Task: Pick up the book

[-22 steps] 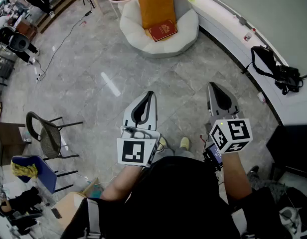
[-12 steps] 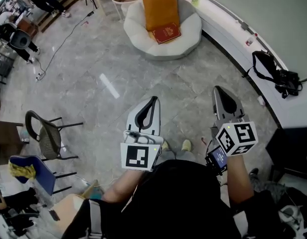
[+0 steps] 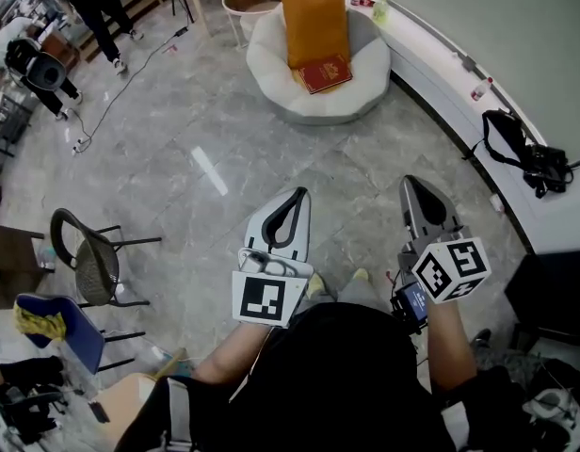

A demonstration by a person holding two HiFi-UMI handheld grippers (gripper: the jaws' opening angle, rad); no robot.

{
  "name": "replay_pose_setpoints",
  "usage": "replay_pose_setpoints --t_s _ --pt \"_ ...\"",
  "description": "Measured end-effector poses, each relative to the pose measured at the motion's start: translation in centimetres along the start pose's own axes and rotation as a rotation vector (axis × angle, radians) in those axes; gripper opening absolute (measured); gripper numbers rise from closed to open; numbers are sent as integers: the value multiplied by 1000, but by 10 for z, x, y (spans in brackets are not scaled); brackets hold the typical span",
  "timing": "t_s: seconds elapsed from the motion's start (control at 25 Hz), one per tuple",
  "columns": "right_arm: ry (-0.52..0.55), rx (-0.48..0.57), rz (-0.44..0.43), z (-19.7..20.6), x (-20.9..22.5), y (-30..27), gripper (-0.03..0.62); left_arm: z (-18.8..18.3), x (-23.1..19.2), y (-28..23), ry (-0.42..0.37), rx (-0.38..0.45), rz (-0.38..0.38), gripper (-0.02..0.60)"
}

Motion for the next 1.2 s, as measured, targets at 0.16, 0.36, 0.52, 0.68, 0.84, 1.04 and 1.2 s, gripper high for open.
replay_pose_setpoints --t_s 0.16,0.36,0.52,0.68,0.84,1.04,1.2 --pt "6 5 8 -2 -5 -8 6 -3 -10 0 17 5 -7 5" --pt "-2 3 14 0 2 -15 6 -1 -12 -8 -10 10 -8 5" --pt "-11 5 14 0 17 -25 6 2 -11 -24 -14 5 -12 5" --pt "-8 3 6 -3 32 -41 6 4 -12 -48 -25 0 -8 5" --pt "-22 3 -7 -9 65 -65 6 2 -10 -86 -37 8 -13 5" --pt "0 -21 -29 -25 107 -104 6 3 -14 -144 -41 -12 -38 5" --pt "17 -38 -33 -42 149 -133 6 5 -10 -197 -62 -36 -34 5"
Point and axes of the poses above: the fingertips, and each gripper's own axes: y backward along the fingers, x to its right, z out of its underside, the point moved 4 cm from there along y, backward along the fingers, and after that the axes turned 10 degrees about -z, right-handed, at the moved point
